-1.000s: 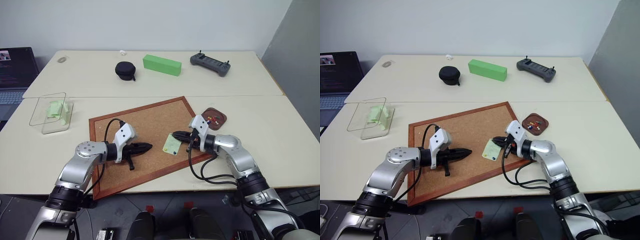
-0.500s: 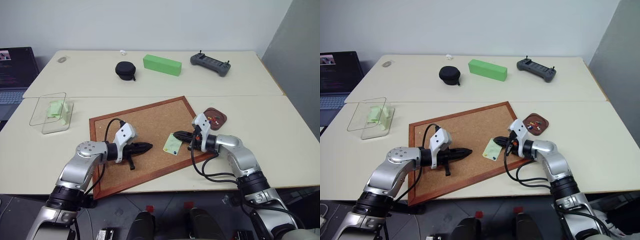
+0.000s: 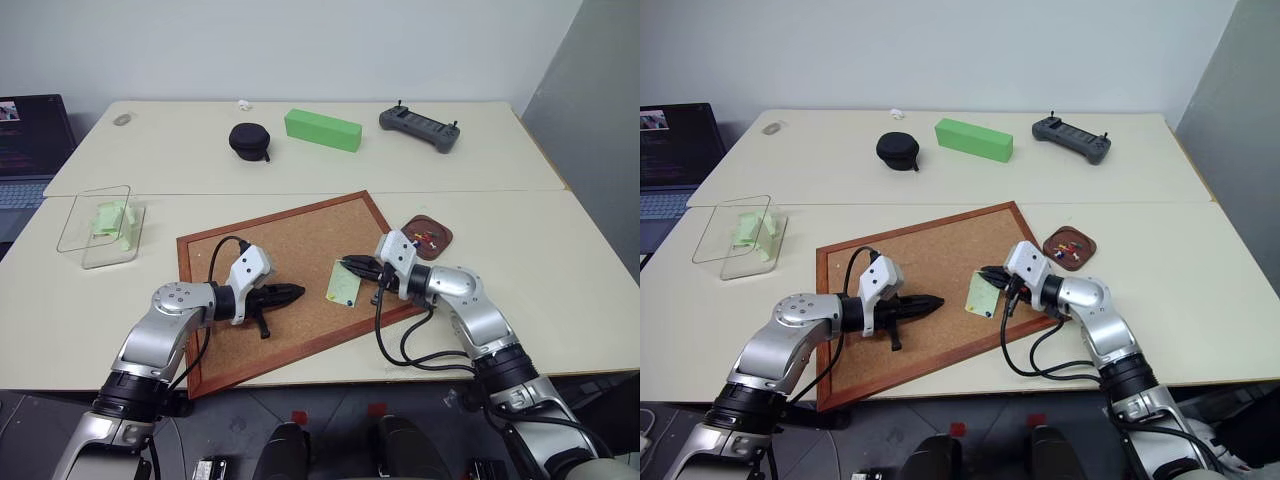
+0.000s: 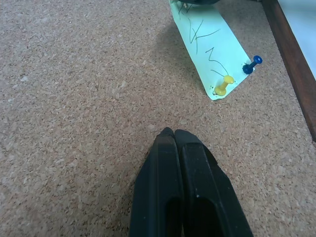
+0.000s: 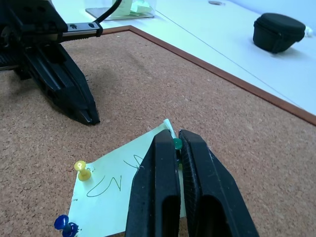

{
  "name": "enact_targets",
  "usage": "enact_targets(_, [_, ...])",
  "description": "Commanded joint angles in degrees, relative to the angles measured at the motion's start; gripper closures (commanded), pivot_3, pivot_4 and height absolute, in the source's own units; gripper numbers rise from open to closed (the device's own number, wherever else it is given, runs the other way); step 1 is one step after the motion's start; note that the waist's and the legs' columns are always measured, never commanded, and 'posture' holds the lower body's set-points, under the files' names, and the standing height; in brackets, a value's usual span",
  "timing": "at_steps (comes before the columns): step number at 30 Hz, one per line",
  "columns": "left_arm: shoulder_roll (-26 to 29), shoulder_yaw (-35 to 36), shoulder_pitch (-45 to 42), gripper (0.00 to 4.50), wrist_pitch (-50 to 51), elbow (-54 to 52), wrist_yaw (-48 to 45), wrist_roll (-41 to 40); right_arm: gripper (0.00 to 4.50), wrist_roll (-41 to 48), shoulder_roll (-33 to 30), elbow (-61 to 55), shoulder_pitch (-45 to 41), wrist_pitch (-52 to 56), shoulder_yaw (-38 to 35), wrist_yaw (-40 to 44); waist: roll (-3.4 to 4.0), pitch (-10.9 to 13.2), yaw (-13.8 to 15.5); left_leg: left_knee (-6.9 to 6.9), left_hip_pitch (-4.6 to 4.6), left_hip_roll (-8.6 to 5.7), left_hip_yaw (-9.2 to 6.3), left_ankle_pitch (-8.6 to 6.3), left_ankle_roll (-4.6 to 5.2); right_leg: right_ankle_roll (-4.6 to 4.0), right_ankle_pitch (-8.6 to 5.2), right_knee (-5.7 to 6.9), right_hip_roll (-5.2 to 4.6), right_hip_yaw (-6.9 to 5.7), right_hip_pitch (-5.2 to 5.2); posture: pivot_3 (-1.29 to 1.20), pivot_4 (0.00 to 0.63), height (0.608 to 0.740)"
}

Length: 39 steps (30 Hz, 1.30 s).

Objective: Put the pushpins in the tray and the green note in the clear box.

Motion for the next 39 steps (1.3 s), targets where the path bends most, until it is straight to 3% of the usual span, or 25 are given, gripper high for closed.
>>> enact_targets(1, [0.05,-0.14,-0.32,4.5,0.11,-0.14,0.14,0.52,4.49,-0.36,-0.13,0.08,0.1,-1.81,-0.1,0.1,0.0,0.0,0.0,0.0,0.0,0.0,0.0,0.0,0.0,0.0,0.0,0.0,0.0,0.0,0.0,0.0,0.15,0.74])
enact_targets(26, [-0.27,-0.15,-0.01,4.5,0.13,-0.48,0.51,0.56,4.49,-0.18,0.61,4.43,-0.87,3.38,-1.09,-1.02,0.0,0.0,0.0,0.01,0.01,0.0,0.0,0.0,0.0,0.0,0.0,0.01,0.0,0.01,0.01,0.0,0.15,0.74])
enact_targets(27, [-0.26,-0.13,-0.01,4.5,0.13,-0.48,0.53,0.58,3.94,-0.24,0.63,4.65,-0.9,3.29,-1.13,-1.06,0.0,0.0,0.0,0.01,0.01,0.0,0.0,0.0,0.0,0.0,0.0,0.01,0.0,0.01,0.01,0.0,0.15,0.74])
enact_targets(31, [-0.22,-0.07,-0.09,4.5,0.12,-0.4,0.54,0.61,3.31,-0.42,0.63,5.15,-1.02,2.97,-1.21,-1.09,0.0,0.0,0.0,0.01,0.01,0.0,0.0,0.0,0.0,0.0,0.0,0.01,0.0,0.01,0.01,0.0,0.15,0.74])
enact_targets(39, [-0.04,0.03,0.0,4.5,0.22,-0.6,0.43,0.54,3.31,0.76,-0.23,3.99,-0.76,2.87,-2.09,0.16,0.0,0.0,0.0,0.01,0.01,0.0,0.0,0.0,0.0,0.0,0.0,0.01,0.0,0.01,0.01,0.0,0.15,0.74])
